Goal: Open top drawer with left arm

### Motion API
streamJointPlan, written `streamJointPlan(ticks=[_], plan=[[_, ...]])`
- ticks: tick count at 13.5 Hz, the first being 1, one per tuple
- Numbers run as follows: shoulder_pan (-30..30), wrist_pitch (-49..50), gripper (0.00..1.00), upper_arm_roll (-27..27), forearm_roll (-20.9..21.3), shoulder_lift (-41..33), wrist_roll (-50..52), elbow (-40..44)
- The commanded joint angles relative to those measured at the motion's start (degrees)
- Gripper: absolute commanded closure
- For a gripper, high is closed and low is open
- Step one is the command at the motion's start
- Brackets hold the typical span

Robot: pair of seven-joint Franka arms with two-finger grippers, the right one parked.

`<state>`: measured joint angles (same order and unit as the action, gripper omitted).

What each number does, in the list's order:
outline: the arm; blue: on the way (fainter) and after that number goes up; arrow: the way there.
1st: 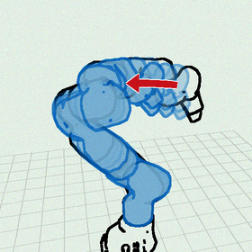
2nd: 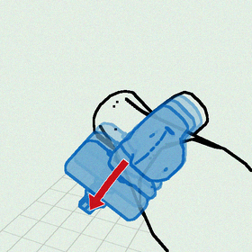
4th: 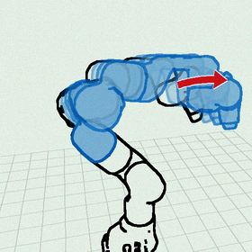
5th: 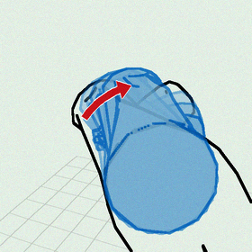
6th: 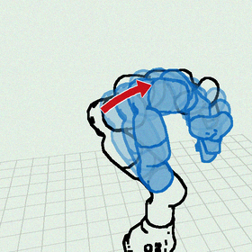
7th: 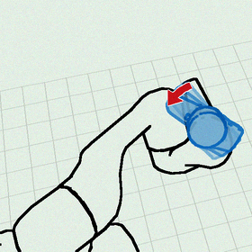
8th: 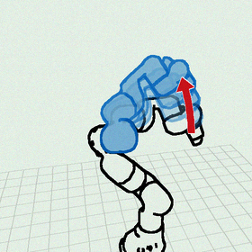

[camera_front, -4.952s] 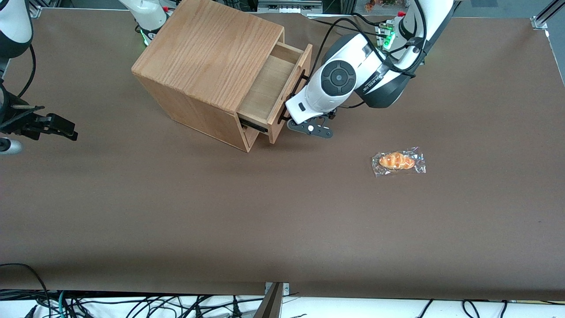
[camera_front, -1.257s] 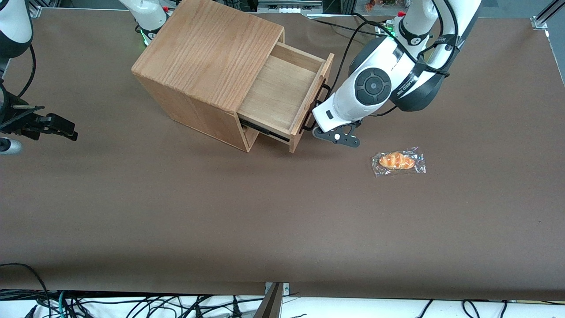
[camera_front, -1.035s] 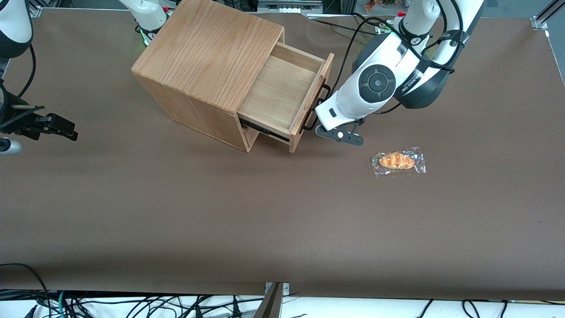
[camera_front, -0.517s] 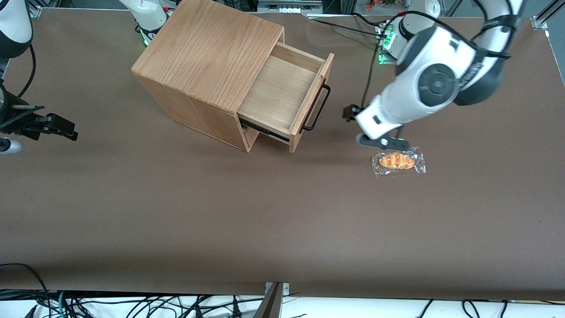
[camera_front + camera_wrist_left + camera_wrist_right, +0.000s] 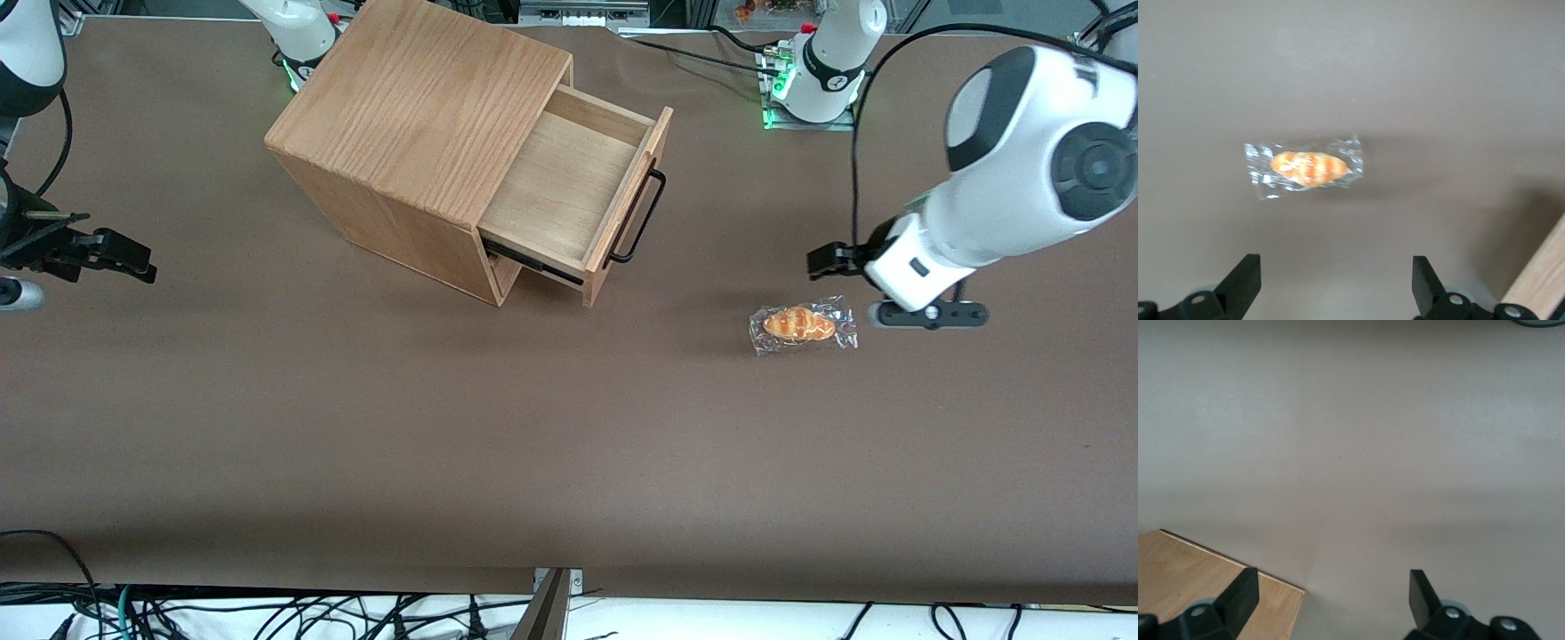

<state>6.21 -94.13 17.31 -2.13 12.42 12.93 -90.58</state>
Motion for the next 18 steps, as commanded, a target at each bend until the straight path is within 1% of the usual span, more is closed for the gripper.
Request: streamJointPlan(ticks=[1,3,5,8,10,12,14,16,18], plan=[[-6.4,1.0,0.00,-9.9,1.3,-1.6,-4.7,0.0],[-11.9,1.0,0.00,-18.2,1.3,-1.7,-9.9,0.1],[-14.9,0.8,0.00,-22.8,1.3,-1.4,-13.0,0.1],[-14.4,0.6,0.00,-23.6,1.3,-1.2,-13.7,0.1],[-14.5,0.4,0.00,-26.0,2.7,-1.1,-18.4,0.3],[-14.4,0.3,0.00,-27.3,2.9,0.6,-19.8,3.5],[-14.4,-1.2,0.00,-29.3,2.9,1.1,-21.0,3.6],[-14.2,-2.8,0.00,-29.3,2.8,1.1,-23.9,3.2],[-14.1,-2.8,0.00,-29.4,2.7,1.2,-24.4,3.2]])
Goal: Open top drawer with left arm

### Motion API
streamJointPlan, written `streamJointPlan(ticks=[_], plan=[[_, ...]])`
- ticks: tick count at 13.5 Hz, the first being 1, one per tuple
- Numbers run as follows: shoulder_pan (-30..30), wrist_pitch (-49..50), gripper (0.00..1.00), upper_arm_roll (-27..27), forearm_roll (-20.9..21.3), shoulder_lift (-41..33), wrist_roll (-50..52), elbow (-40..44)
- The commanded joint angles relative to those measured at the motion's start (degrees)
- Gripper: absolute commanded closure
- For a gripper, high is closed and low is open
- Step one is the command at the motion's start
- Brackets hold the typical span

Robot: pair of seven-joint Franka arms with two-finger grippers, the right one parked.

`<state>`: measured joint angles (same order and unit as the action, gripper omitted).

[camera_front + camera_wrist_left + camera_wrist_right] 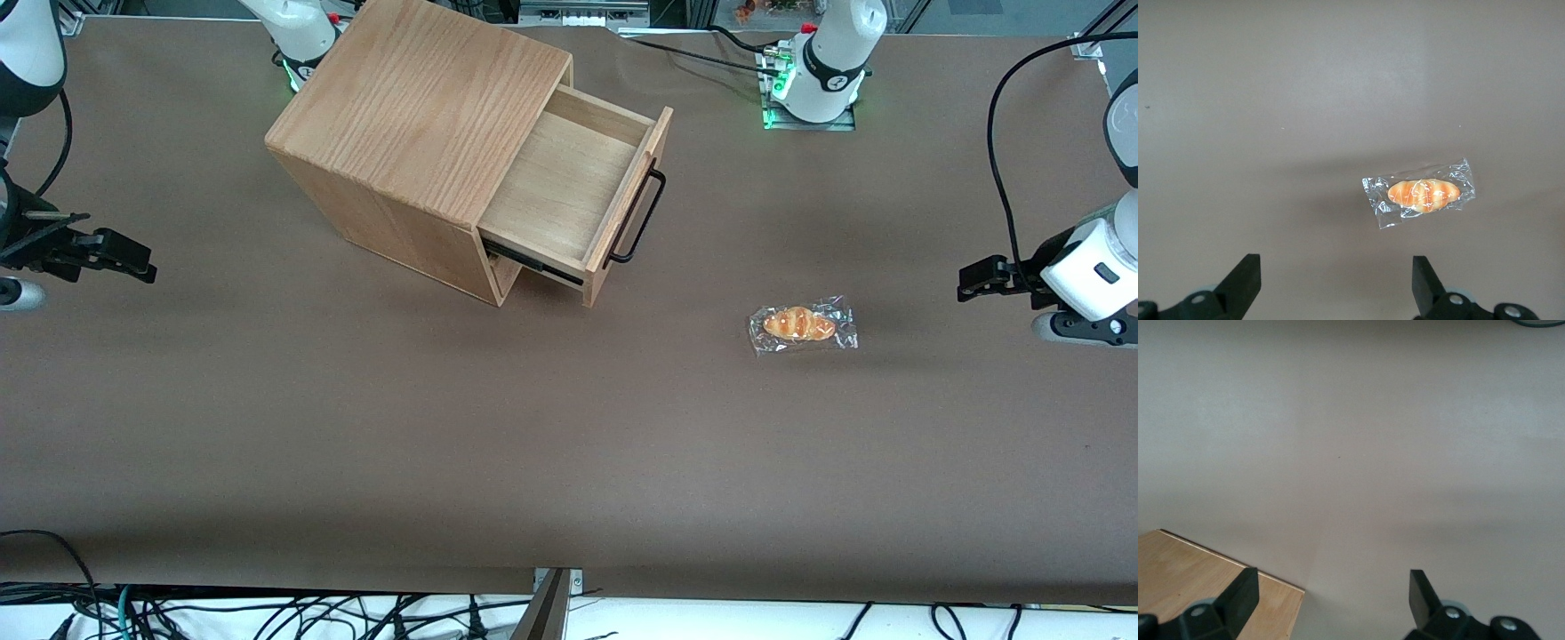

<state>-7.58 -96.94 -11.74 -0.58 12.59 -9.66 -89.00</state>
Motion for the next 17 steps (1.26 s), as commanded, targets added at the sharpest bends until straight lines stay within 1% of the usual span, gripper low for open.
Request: streamJointPlan(ticks=[1,10,13,17], plan=[[-0.1,0.1,0.00,-0.4,0.8,1.0,-1.7,1.8],[1.3,4.6,0.00,-0.3,0.0,0.8,-1.2,2.3],[1.5,5.4,0.00,-0.3,-1.2,0.8,-1.3,3.4],[1.6,6.1,0.00,-0.3,-1.2,0.8,-1.3,4.2]])
